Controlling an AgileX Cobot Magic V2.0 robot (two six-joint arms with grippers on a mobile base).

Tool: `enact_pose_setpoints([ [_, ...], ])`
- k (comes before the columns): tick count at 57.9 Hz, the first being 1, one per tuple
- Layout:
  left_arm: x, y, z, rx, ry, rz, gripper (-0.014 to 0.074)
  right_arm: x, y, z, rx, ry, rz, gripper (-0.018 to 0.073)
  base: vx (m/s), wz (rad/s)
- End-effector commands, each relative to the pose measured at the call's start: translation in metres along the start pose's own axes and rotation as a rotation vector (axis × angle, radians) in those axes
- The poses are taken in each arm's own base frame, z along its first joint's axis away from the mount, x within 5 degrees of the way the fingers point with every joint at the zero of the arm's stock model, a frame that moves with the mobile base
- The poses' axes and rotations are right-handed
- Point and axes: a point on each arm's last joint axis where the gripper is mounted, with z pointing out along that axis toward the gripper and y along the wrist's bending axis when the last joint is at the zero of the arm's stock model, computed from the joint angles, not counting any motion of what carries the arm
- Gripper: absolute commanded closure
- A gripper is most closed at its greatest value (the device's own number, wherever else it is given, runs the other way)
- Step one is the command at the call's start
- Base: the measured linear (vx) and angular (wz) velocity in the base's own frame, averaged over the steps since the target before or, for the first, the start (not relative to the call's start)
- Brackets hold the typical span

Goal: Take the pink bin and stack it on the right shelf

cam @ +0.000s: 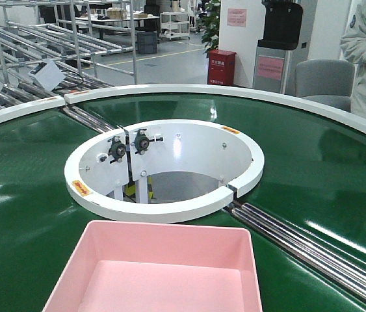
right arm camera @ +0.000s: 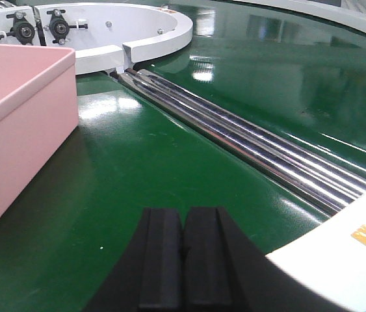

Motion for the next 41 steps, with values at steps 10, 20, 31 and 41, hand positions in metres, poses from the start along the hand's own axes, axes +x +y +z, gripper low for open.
enact_pose_setpoints([
  [10,-0.0031,0.0001,0.0016,0.0,-0.057,-0.009,0.0604,-0.0071,0.0006,-0.0005,-0.006,-0.082,-0.016,0.0571,0.0,0.0],
  [20,-0.0043,0.0002,0.0015,0.0,-0.072,-0.009,0.0604,-0.0071,0.0006,-0.0005,-0.006,-0.082,-0.016,0.0571,0.0,0.0],
  [31,-0.0077,0.0004,0.0012,-0.002,-0.105,-0.009,0.0604,-0.0072,0.0006,-0.0005,-0.006,-0.083,-0.017,0.0571,0.0,0.0],
  [41,-0.0112,0.0005,0.0007,-0.004,-0.144,-0.01,0.0604,-0.0095,0.0011,-0.0007,-0.011,-0.109,-0.01,0.0571,0.0,0.0],
])
